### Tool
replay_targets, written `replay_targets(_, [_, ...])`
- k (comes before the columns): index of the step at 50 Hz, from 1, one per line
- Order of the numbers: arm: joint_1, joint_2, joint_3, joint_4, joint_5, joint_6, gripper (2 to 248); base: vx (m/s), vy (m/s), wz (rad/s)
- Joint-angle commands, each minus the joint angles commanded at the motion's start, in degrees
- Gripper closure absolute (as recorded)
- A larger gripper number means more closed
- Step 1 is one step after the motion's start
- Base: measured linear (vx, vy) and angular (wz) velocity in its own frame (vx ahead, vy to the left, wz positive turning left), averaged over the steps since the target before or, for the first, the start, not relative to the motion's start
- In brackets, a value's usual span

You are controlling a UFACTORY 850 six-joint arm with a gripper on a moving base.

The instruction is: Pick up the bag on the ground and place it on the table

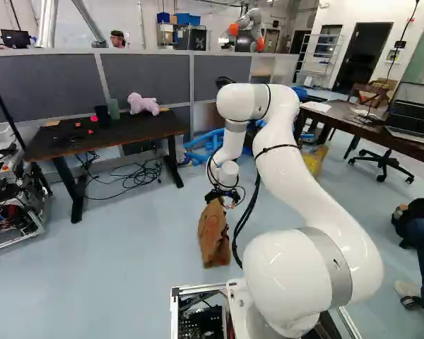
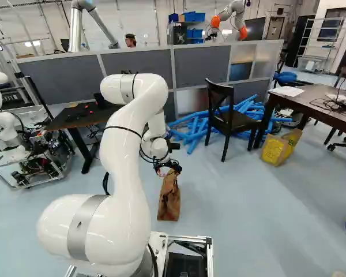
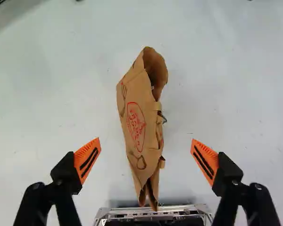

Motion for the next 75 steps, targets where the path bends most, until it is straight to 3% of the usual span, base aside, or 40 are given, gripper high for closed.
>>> replay_targets(42, [-1.62,-9.55,-8.44,0.01,-2.18,0.0,3,0.0,0.0,0.0])
replay_targets(75, [-1.7,-17.41,-16.74,0.01,-2.88,0.0,3,0.0,0.0,0.0])
